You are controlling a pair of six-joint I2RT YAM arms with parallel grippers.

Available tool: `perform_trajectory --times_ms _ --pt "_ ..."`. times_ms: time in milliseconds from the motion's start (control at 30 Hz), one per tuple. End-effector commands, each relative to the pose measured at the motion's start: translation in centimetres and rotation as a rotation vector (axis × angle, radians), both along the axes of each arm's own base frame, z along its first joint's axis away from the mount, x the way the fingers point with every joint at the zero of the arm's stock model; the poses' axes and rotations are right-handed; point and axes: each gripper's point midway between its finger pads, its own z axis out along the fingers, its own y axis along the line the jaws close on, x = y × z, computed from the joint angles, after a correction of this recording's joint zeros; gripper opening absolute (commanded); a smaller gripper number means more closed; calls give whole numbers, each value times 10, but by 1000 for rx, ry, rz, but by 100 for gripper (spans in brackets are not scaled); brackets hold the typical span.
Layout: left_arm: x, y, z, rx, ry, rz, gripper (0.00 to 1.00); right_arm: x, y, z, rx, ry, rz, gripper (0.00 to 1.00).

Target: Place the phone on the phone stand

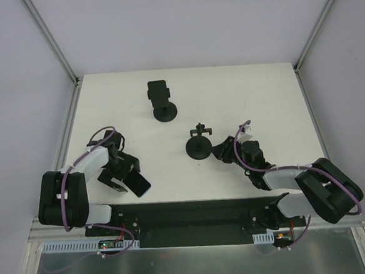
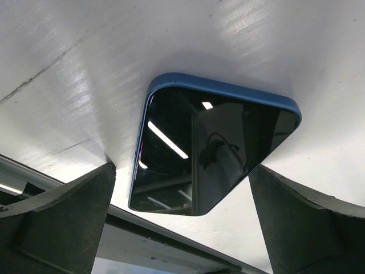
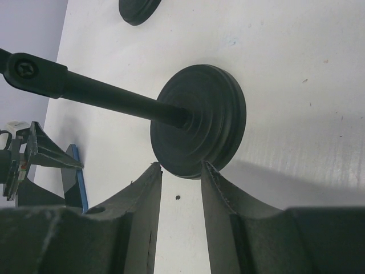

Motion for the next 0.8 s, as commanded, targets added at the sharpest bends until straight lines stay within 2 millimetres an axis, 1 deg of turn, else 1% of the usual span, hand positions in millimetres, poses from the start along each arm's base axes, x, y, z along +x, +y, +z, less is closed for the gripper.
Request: perform_trajectory --times_ms 0,67,100,200,233,267,300,333,367,433,467,533,567,600,633,667,700,733,767 --pt "0 13 -8 74 9 -29 99 2 7 14 28 -64 28 36" --pt "-2 15 -11 90 18 -28 98 1 8 15 27 -67 34 36" --pt "-2 16 -11 93 21 -25 96 1 8 16 27 -73 33 36" --pt "-5 18 -15 113 31 -22 85 -3 10 20 8 -106 47 36" --pt "-5 18 -16 119 30 -20 75 -5 13 23 -3 -120 53 36" --pt "-6 18 -17 125 29 -23 69 -9 16 24 -15 -130 68 37" --pt "-6 19 -17 135 24 -24 63 -10 13 24 -52 -139 49 38" --pt "-5 19 -17 137 16 -28 56 -14 14 24 -73 -143 46 41" --pt "-3 18 -17 137 -1 -35 46 -17 15 25 -84 -142 46 47" --pt "-1 17 -17 132 -19 -53 37 -28 14 25 -101 -135 50 53" --pt "4 15 -16 127 -51 -61 28 -32 13 23 -103 -128 54 57" --pt "3 14 -16 120 -70 -81 18 -40 12 26 -97 -131 56 61" --pt "7 12 -12 113 -103 -87 13 -44 12 27 -95 -130 65 65" --pt "10 11 -11 109 -127 -99 0 -51 14 30 -94 -136 89 67" --pt "8 9 -11 96 -139 -106 0 -56 16 31 -100 -142 107 68" --pt "11 6 -6 82 -173 -111 0 -62 16 27 -132 -142 133 73" --pt "16 3 -3 63 -211 -130 0 -71 20 32 -125 -159 166 76" --pt "15 0 -2 43 -230 -139 0 -77 22 32 -131 -167 186 79" --pt "19 -10 6 -10 -278 -156 0 -82 23 30 -144 -171 210 84"
